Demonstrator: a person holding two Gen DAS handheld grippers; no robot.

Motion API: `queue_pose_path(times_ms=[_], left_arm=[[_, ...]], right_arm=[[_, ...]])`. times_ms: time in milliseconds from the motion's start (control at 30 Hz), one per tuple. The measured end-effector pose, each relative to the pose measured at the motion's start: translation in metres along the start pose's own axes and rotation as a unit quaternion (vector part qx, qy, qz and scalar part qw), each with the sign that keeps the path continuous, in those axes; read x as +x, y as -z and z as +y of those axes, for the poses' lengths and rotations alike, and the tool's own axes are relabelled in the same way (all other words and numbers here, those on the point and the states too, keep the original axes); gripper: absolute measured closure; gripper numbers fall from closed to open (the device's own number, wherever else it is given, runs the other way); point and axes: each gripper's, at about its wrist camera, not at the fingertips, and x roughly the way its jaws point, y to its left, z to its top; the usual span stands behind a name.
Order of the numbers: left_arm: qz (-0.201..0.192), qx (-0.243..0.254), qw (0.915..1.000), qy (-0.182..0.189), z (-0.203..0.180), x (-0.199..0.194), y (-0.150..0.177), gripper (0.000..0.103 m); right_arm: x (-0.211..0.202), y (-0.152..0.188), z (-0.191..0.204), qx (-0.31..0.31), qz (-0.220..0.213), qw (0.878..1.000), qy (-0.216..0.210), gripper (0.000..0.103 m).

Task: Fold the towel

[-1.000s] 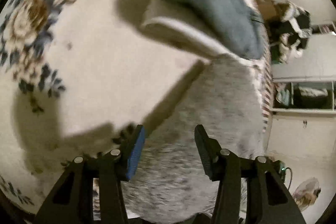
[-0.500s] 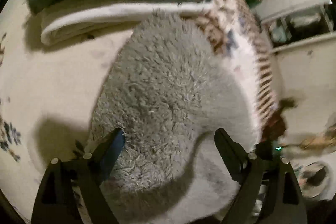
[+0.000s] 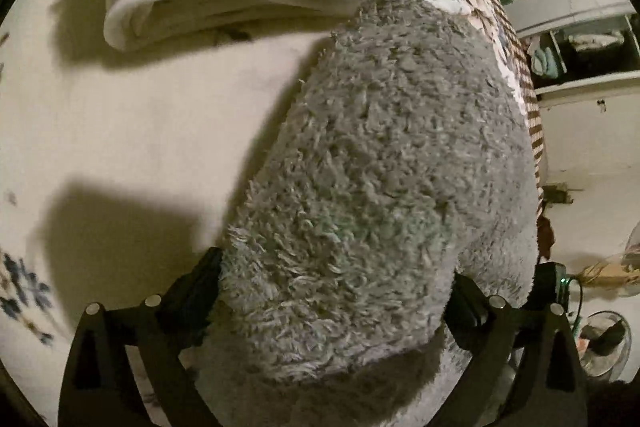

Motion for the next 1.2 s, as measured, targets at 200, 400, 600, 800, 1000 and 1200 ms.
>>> queue_pose_path(times_ms=[200,400,600,800,1000,1200], left_arm=[[0.001,-0.003,0.9999,0.015,0.006,-0.004,0.009,0.003],[0.005,-0.001,0.9997,0.023,0.008,-0.004,0.006,0.003],[0.009,-0.019,0.9988,0.044,0.017,0.006,-0.004,0.003],[-0.006,-0.028,0.9981,0.054,0.026,-0.004,0.001,0.018],[-0.037,-0.005,0.9967,0.073,0.013,-0.035,0.022,0.054],[-0.078,-0.034,0.99,0.113,0.01,-0.087,0.04,0.057]], right_arm=[[0.001,0.005,0.01,-0.001,-0.015,1.0,0.017,0.01],[-0.001,0.018,0.013,-0.006,-0.031,0.999,0.032,0.012],[0.034,-0.002,0.035,-0.021,-0.043,0.999,0.009,0.009],[0.053,-0.002,0.056,-0.025,-0.062,0.998,0.004,0.055],[0.033,0.011,0.09,-0.046,-0.067,0.996,0.024,0.06],[0.014,0.013,0.15,-0.092,-0.06,0.993,0.038,0.06]])
